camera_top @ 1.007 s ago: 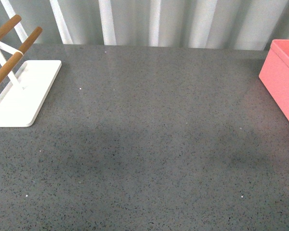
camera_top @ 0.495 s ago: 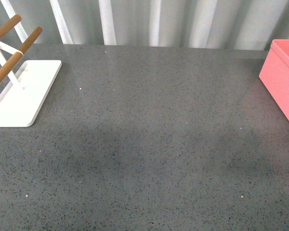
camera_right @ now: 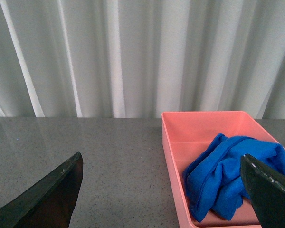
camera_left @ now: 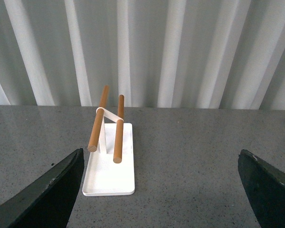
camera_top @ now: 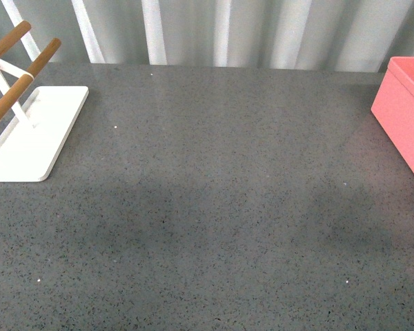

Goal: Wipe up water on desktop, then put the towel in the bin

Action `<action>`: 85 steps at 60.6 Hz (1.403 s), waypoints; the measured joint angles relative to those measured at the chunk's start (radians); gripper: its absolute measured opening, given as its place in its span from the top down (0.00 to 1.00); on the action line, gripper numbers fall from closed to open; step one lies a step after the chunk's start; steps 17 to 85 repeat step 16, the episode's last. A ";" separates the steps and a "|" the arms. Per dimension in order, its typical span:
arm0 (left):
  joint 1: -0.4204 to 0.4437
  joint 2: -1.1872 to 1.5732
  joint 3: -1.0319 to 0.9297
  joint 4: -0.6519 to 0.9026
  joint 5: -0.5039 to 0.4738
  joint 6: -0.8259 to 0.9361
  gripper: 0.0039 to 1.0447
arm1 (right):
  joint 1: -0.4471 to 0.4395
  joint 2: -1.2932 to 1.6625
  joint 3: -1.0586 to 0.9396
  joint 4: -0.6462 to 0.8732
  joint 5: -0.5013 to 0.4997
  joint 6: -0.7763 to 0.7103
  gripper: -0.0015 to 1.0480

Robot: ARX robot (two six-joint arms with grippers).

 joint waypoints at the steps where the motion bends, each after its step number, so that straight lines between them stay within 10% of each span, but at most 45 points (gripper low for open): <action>1: 0.000 0.000 0.000 0.000 0.000 0.000 0.06 | 0.000 0.000 0.000 0.000 0.000 0.000 0.07; 85: 0.000 0.000 0.000 0.000 0.000 0.000 0.06 | 0.000 0.000 0.000 0.000 0.000 0.000 0.07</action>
